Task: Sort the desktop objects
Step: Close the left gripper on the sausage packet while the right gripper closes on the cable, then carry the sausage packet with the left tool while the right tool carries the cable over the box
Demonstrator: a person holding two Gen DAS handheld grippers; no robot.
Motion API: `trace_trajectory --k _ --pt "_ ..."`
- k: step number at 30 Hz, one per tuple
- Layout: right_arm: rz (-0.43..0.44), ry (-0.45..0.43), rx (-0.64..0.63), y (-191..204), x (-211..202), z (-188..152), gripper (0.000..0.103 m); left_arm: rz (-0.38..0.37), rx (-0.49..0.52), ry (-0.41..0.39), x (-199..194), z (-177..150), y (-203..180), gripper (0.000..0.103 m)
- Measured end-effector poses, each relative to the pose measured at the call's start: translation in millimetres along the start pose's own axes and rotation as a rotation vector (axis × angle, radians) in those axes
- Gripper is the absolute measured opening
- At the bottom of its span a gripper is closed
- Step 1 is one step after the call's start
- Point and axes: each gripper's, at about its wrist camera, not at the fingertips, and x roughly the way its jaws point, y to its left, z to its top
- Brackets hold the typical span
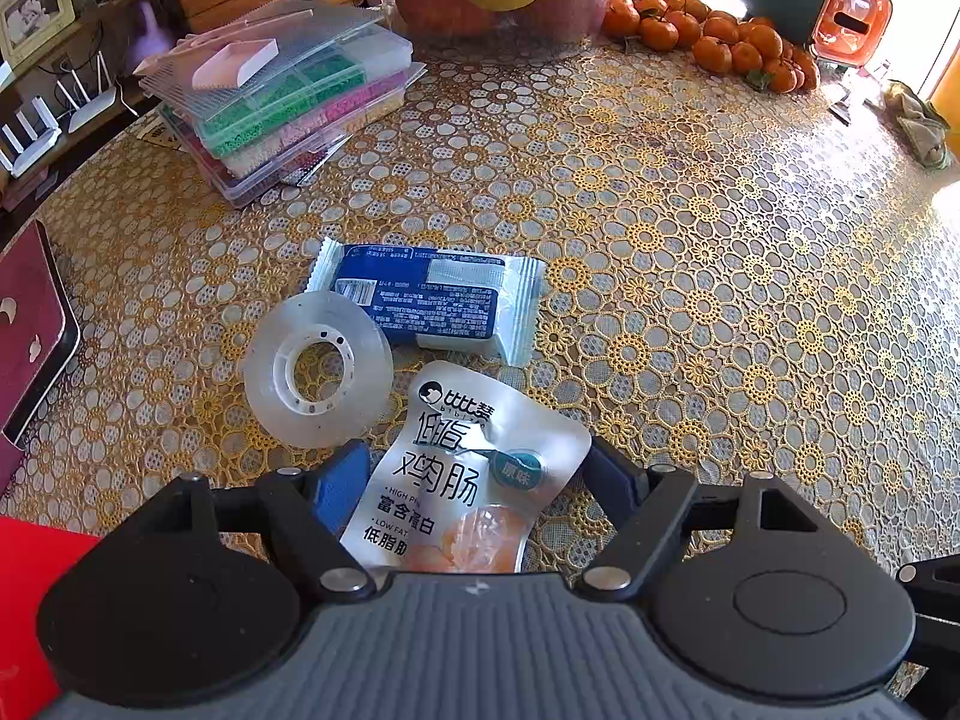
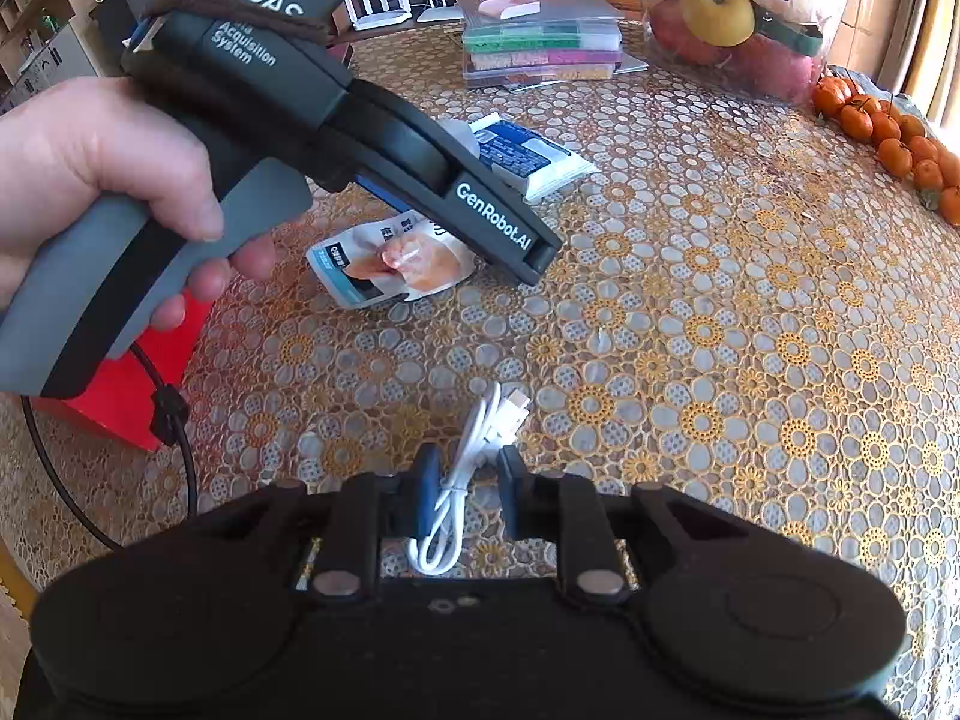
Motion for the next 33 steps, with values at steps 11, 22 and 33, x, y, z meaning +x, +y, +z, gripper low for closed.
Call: trace_trajectory --k 11,22,33 --pt "0.003 -0.017 0.008 -0.1 -6.1 0.1 0.008 0.002 -0.01 -0.013 -3.2 -1.3 -1.5 0.059" --pt "0.0 -0.022 0.023 -3.3 -12.1 -1.0 0.008 -0.01 -0.021 -0.02 -15.2 -6.5 -2.1 0.059" --pt "-0.007 -0.046 0.046 -5.9 -31.1 -4.1 0.008 -0.012 -0.02 -0.025 -44.0 -12.9 -8.0 0.059"
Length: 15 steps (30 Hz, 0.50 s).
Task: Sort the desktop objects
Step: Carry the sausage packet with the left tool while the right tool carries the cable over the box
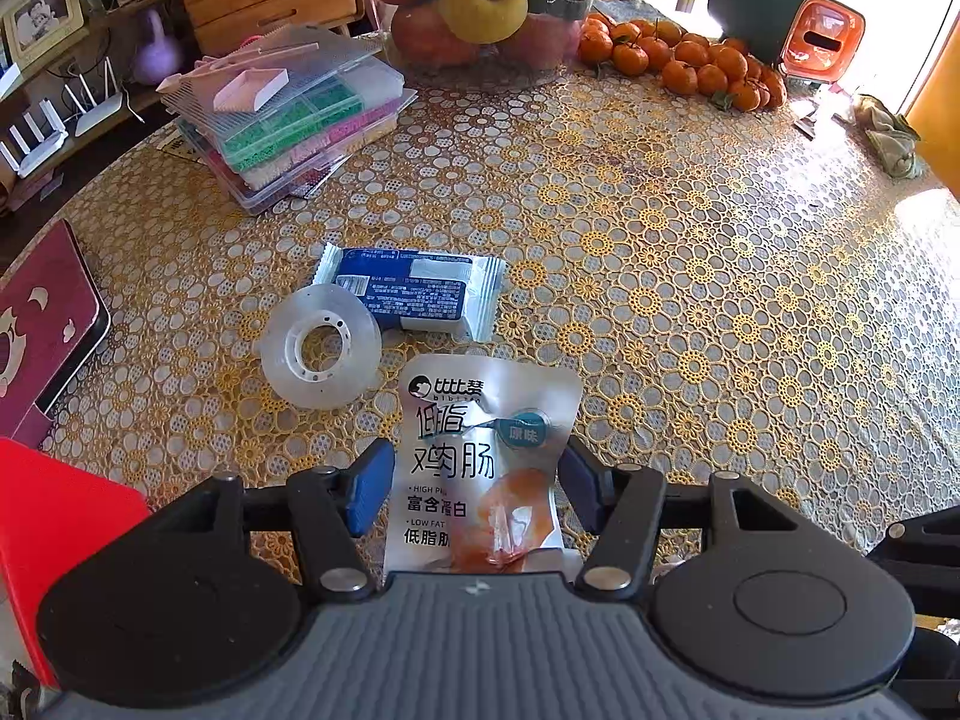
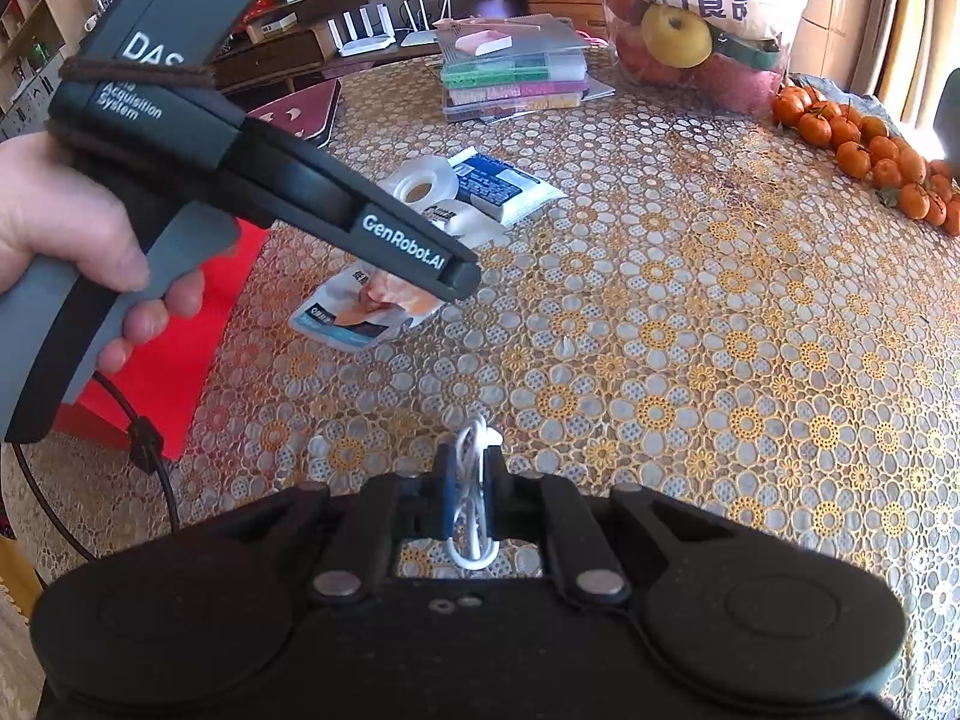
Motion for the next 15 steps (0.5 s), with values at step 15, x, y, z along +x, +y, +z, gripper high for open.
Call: trace_trajectory --k 15 --pt "-0.021 -0.049 0.016 -0.8 -39.8 -3.0 0.008 -0.035 0.014 -0.019 -54.0 -25.3 -7.3 0.059"
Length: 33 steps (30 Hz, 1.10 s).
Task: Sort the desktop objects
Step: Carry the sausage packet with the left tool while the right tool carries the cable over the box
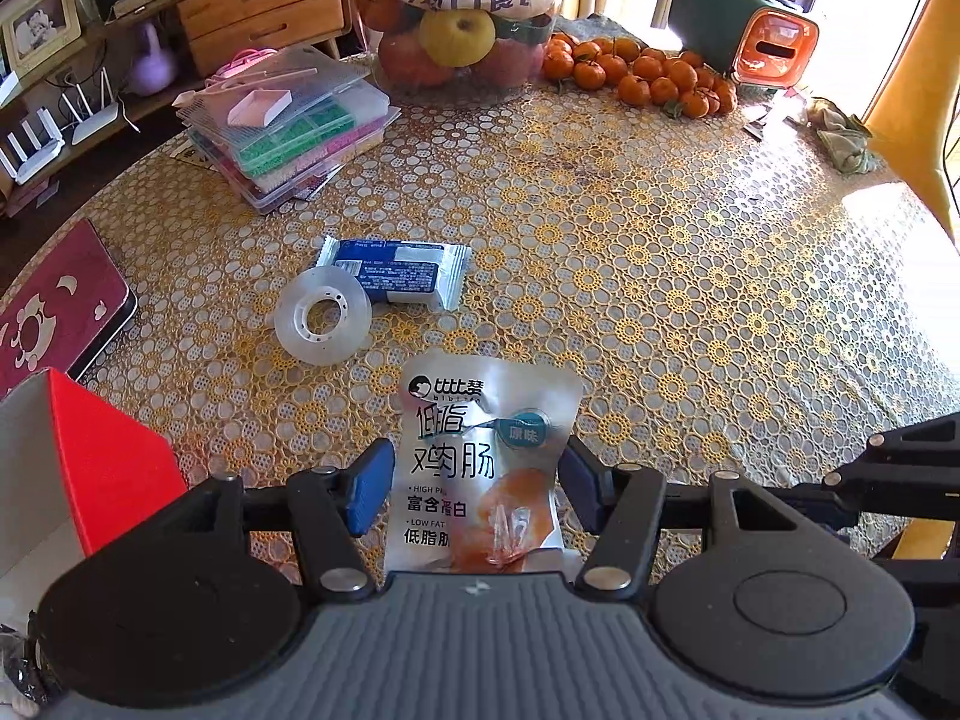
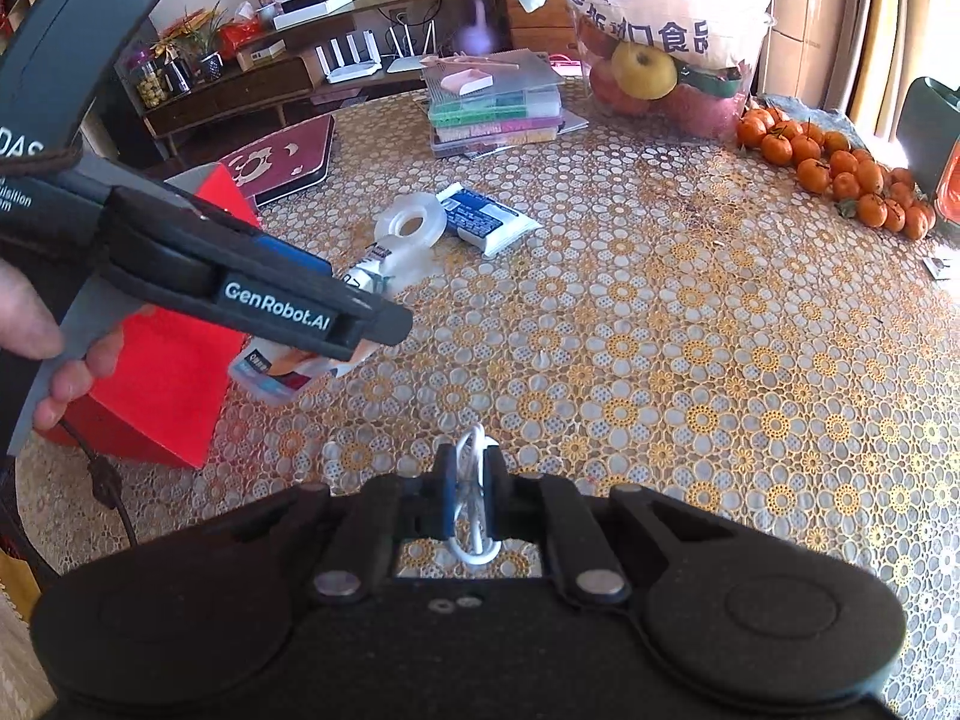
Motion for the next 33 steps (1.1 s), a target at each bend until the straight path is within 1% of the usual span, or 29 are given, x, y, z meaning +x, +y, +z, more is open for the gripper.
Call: trace_trajectory --k 15,21,33 --pt "-0.011 -0.059 -0.034 23.0 -36.6 2.4 0.008 -0.026 0.012 -0.018 -59.4 -37.7 1.4 0.059" --pt "0.006 -0.082 -0.056 39.6 -47.1 8.8 0.008 -0.03 0.01 -0.037 -88.5 -50.2 9.2 0.059" --pt "0.036 -0.12 -0.097 75.3 -60.8 24.1 0.008 0.002 0.002 -0.064 -130.1 -72.2 34.4 0.059"
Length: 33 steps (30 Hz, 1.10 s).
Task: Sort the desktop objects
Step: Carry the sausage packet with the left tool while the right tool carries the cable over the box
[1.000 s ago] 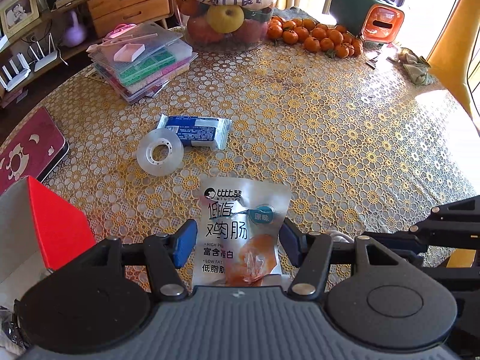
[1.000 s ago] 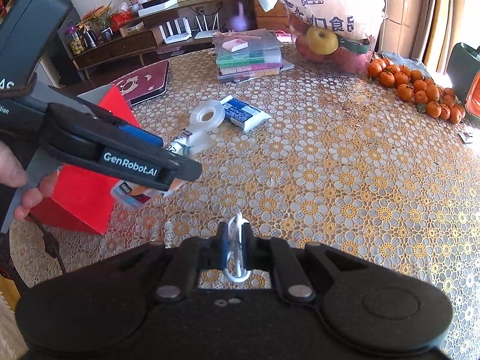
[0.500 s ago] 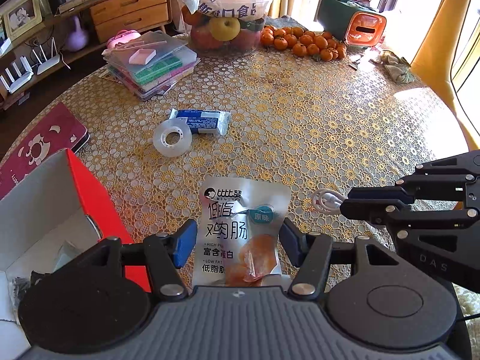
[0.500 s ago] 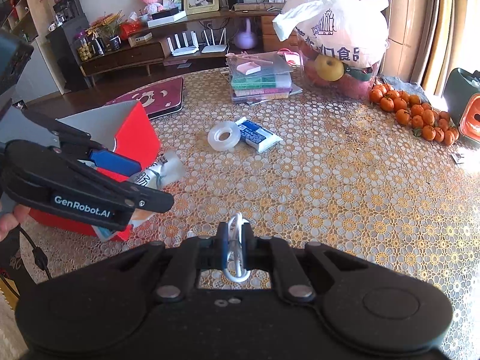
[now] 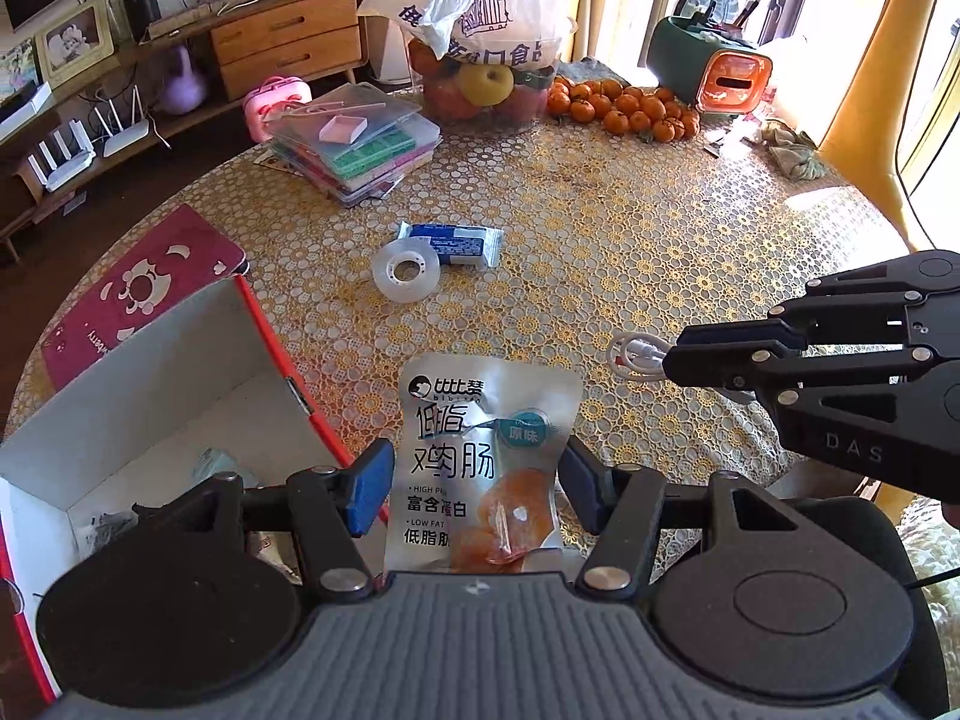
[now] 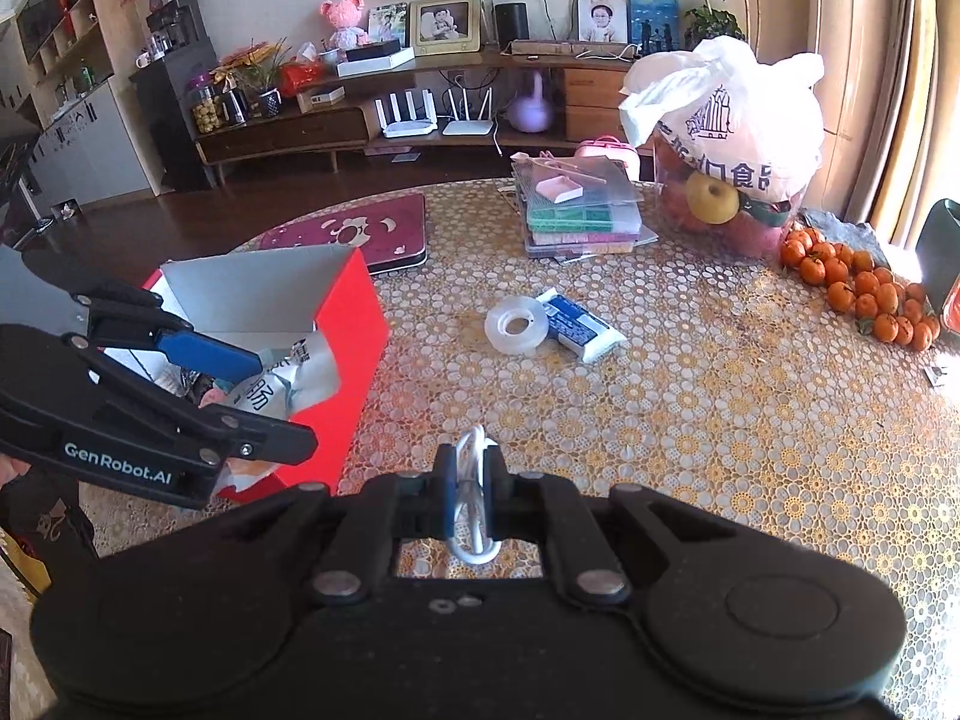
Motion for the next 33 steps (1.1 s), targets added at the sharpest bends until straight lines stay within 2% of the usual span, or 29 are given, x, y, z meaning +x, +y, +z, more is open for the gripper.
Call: trace_trajectory --k 21,33 --pt "0.124 -0.023 -0.118 96.0 25.9 41.9 0.008 0.097 -0.123 -0.017 -48.9 -47.7 84.0 0.059" --pt "0.161 0.017 -0.152 129.8 58.7 51.1 0.008 0.15 -0.184 0.005 -51.1 -72.4 132.8 0.059"
